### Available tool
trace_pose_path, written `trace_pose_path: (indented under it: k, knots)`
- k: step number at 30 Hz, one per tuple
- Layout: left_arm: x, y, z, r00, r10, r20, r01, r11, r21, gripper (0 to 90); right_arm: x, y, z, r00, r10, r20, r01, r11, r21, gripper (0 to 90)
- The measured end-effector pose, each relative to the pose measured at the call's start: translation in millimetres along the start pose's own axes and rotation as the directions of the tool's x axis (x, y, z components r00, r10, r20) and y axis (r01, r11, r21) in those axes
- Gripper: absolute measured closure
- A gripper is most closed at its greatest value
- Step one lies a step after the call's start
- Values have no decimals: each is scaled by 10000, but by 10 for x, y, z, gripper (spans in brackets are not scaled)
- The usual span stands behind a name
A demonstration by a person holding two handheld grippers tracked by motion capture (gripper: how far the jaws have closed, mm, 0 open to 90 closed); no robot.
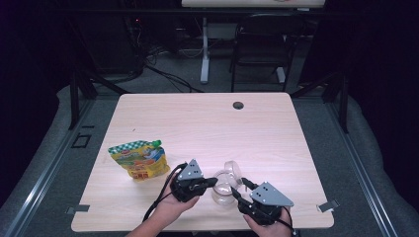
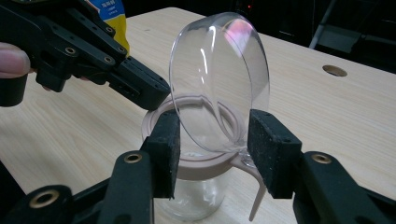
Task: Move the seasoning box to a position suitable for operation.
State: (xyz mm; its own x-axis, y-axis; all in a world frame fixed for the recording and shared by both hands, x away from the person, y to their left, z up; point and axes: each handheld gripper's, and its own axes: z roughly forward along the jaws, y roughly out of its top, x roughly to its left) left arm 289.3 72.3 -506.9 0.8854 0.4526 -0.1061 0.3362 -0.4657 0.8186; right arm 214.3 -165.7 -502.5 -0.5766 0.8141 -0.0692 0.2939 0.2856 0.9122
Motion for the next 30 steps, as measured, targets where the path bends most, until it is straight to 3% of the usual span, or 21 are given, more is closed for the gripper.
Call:
trace_pose_path:
  k: [18, 30]
  knots:
    - [-4, -7, 2, 10000, 17, -37, -17, 10000, -50, 900, -129, -38, -97, 9976, 681, -147, -683, 9976, -129, 572]
    - [-4, -10, 1, 10000, 10, -49, -10, 10000, -71, 900, -224, -82, -116, 9928, 1202, 31, -1201, 9928, -13, 600]
